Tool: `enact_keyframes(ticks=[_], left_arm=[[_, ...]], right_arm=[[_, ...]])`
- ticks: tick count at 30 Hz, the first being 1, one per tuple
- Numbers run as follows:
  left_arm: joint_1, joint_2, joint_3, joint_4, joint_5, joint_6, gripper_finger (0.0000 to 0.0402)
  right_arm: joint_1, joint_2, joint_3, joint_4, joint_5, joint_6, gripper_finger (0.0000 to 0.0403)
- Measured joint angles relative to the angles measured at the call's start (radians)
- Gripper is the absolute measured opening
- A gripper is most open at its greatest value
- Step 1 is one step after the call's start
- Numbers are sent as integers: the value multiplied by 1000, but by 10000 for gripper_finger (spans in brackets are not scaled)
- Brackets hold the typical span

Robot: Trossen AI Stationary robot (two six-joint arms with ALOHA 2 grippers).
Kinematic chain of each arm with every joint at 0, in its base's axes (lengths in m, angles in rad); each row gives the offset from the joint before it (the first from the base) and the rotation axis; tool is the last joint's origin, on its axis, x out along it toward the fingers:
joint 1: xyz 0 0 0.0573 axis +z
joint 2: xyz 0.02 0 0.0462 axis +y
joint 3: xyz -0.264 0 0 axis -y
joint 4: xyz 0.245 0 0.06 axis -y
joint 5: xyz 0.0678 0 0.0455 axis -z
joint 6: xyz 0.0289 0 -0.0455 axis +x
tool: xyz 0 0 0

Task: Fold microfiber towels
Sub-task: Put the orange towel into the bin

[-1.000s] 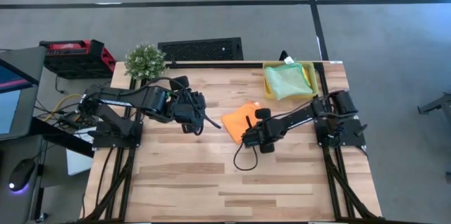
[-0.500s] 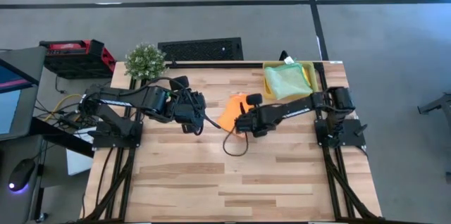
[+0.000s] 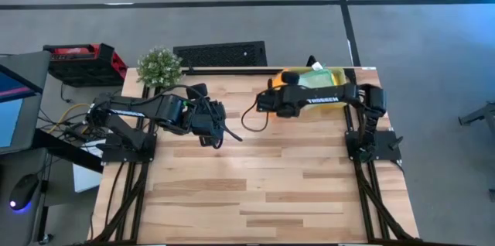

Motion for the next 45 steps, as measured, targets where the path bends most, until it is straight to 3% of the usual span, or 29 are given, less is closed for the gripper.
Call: enact_keyframes(ticks=[8, 17, 23, 29, 37, 45], left_arm=[[1, 0, 0, 0, 0, 13, 157], [1, 0, 0, 0, 0, 13, 157], [1, 0, 0, 0, 2, 12, 157], [1, 0, 0, 0, 2, 13, 157], [1, 0, 0, 0, 3, 13, 157], [1, 0, 0, 0, 3, 8, 157]], right_arm=[[-60, -37, 40, -241, 43, 197, 2], [-172, -59, 39, -578, 11, 564, 2], [-238, -59, 16, -570, -70, 590, 5], [-274, -59, 10, -558, -67, 676, 10], [-288, -59, 10, -544, -90, 650, 63], [-301, -59, 10, -543, -93, 646, 149]])
